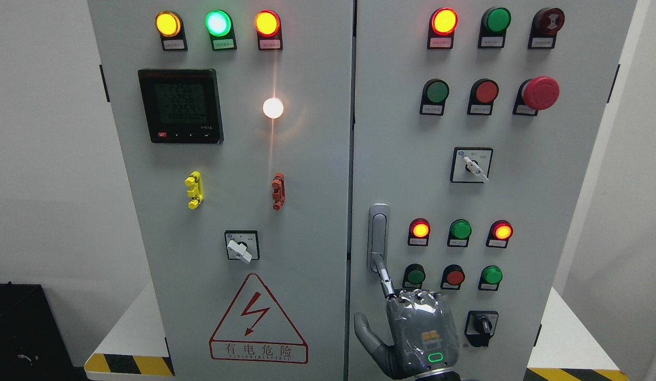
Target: Release door handle
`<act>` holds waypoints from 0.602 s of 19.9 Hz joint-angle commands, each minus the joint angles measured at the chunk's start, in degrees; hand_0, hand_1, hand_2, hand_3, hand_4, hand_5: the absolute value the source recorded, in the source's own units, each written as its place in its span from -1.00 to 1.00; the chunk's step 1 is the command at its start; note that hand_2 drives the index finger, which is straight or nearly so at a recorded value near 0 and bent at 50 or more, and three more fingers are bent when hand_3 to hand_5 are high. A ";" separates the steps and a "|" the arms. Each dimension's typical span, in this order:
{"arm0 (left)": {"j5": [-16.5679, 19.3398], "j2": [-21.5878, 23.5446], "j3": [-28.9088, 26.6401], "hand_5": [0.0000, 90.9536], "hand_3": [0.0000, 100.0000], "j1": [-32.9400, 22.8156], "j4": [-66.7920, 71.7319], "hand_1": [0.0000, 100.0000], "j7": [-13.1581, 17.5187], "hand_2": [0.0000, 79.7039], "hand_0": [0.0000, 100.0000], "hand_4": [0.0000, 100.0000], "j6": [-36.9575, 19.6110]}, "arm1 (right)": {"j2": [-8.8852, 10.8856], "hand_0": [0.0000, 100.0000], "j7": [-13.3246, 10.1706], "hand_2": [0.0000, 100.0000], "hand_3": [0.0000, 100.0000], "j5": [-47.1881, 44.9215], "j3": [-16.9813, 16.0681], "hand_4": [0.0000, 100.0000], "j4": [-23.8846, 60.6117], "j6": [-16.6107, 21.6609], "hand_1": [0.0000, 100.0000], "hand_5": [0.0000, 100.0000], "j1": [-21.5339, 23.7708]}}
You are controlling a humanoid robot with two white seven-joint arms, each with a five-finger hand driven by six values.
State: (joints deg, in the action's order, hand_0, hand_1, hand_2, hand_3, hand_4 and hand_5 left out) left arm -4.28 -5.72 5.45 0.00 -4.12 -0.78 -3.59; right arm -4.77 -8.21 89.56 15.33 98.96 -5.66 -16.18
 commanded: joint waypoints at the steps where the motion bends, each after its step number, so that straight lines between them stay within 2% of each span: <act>1: -0.02 0.00 0.00 -1.00 -1.00 -0.97 -0.01 0.11 -0.01 -1.00 -0.76 -1.00 -0.01 | 0.02 -0.16 0.12 -0.81 1.00 0.00 -0.12 1.00 -0.17 -0.14 -0.59 1.00 0.01; 12: 0.07 0.00 0.00 -1.00 -1.00 -0.97 -0.02 0.11 -0.01 -1.00 -0.76 -1.00 -0.01 | -0.06 -0.16 0.12 -0.81 1.00 0.00 -0.21 1.00 -0.43 -0.14 -0.59 1.00 0.10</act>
State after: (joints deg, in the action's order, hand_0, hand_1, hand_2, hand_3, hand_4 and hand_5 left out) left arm -4.29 -5.71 5.45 0.00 -4.12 -0.78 -3.59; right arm -4.77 -8.16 89.56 15.24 98.71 -5.76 -16.15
